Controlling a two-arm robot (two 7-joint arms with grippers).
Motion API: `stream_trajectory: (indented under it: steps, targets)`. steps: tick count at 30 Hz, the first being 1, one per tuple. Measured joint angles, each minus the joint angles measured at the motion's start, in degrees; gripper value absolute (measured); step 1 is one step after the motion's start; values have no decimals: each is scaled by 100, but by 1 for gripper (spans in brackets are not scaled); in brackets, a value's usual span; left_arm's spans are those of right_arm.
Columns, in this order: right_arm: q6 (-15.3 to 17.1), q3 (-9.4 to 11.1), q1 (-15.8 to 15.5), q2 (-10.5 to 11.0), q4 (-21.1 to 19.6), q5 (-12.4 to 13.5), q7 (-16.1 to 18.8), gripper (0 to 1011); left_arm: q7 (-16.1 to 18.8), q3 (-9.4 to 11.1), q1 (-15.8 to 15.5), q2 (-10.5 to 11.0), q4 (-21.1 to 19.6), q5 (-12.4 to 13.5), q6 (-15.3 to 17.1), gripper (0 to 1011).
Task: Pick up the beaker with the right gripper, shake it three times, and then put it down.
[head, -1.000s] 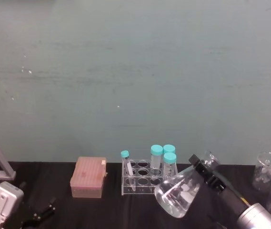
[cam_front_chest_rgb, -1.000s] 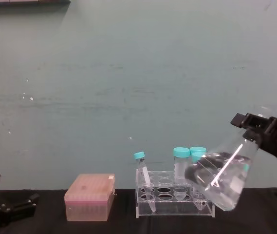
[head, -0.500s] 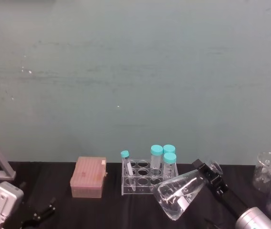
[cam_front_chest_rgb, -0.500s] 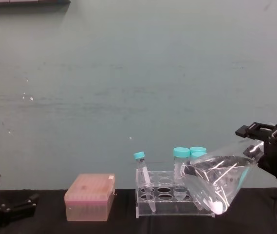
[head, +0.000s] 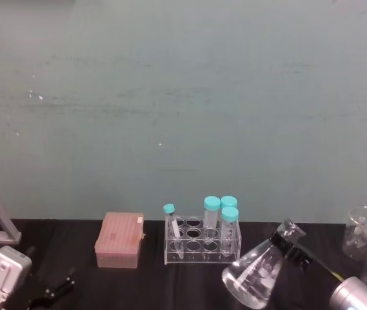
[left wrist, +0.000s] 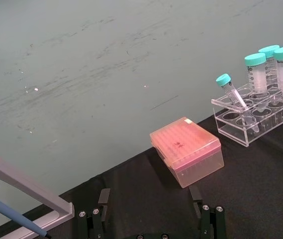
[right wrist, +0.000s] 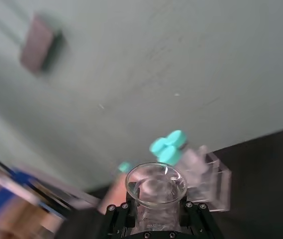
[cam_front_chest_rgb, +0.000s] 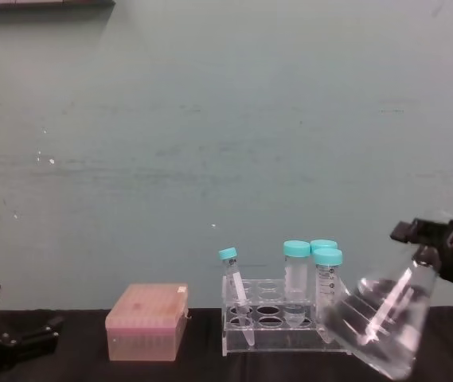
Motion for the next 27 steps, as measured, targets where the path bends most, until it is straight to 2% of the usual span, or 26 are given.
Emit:
stream_trajectory:
  steps: [1,2,5,6,8,9,10,11,14,15,18,19,21,22,25,27]
  targets:
    - [-75,-90,32,116,11,-186,15,456,0,0,0,0,0,0,0,1000]
    - [-304,-315,101,380,14,-664,29,456,0,0,0,0,0,0,0,1000]
    - [-663,-652,207,765,-9,-1474,-53,456,0,0,0,0,0,0,0,1000]
    - [-861,-850,268,979,-54,-1980,-154,456,0,0,0,0,0,0,0,1000]
    - [-1045,-1020,330,1162,-103,-2525,-294,456,0,0,0,0,0,0,0,1000]
    - [-1202,-1183,382,1318,-148,-3043,-441,456,0,0,0,0,0,0,0,1000]
    - [-1202,-1183,382,1318,-148,-3043,-441,456,0,0,0,0,0,0,0,1000]
    - [-1399,-1419,454,1542,-218,-3841,-701,456,0,0,0,0,0,0,0,1000]
    - [-1514,-1622,511,1721,-280,-4535,-946,456,0,0,0,0,0,0,0,1000]
    - [-1548,-1758,546,1836,-317,-4956,-1093,456,0,0,0,0,0,0,0,1000]
    - [-1561,-1959,596,1995,-368,-5598,-1310,456,0,0,0,0,0,0,0,1000]
    - [-1556,-2077,627,2081,-390,-5984,-1424,456,0,1,0,0,0,0,0,1000]
    - [-1531,-2183,657,2162,-412,-6319,-1525,456,0,0,0,0,0,0,0,1000]
    - [-1502,-2266,680,2216,-430,-6608,-1612,456,0,0,0,0,0,0,0,1000]
    - [-1447,-2332,693,2266,-450,-6936,-1709,456,0,0,0,0,0,0,0,1000]
    - [-1435,-2337,693,2271,-455,-7021,-1733,456,0,0,0,0,0,0,0,1000]
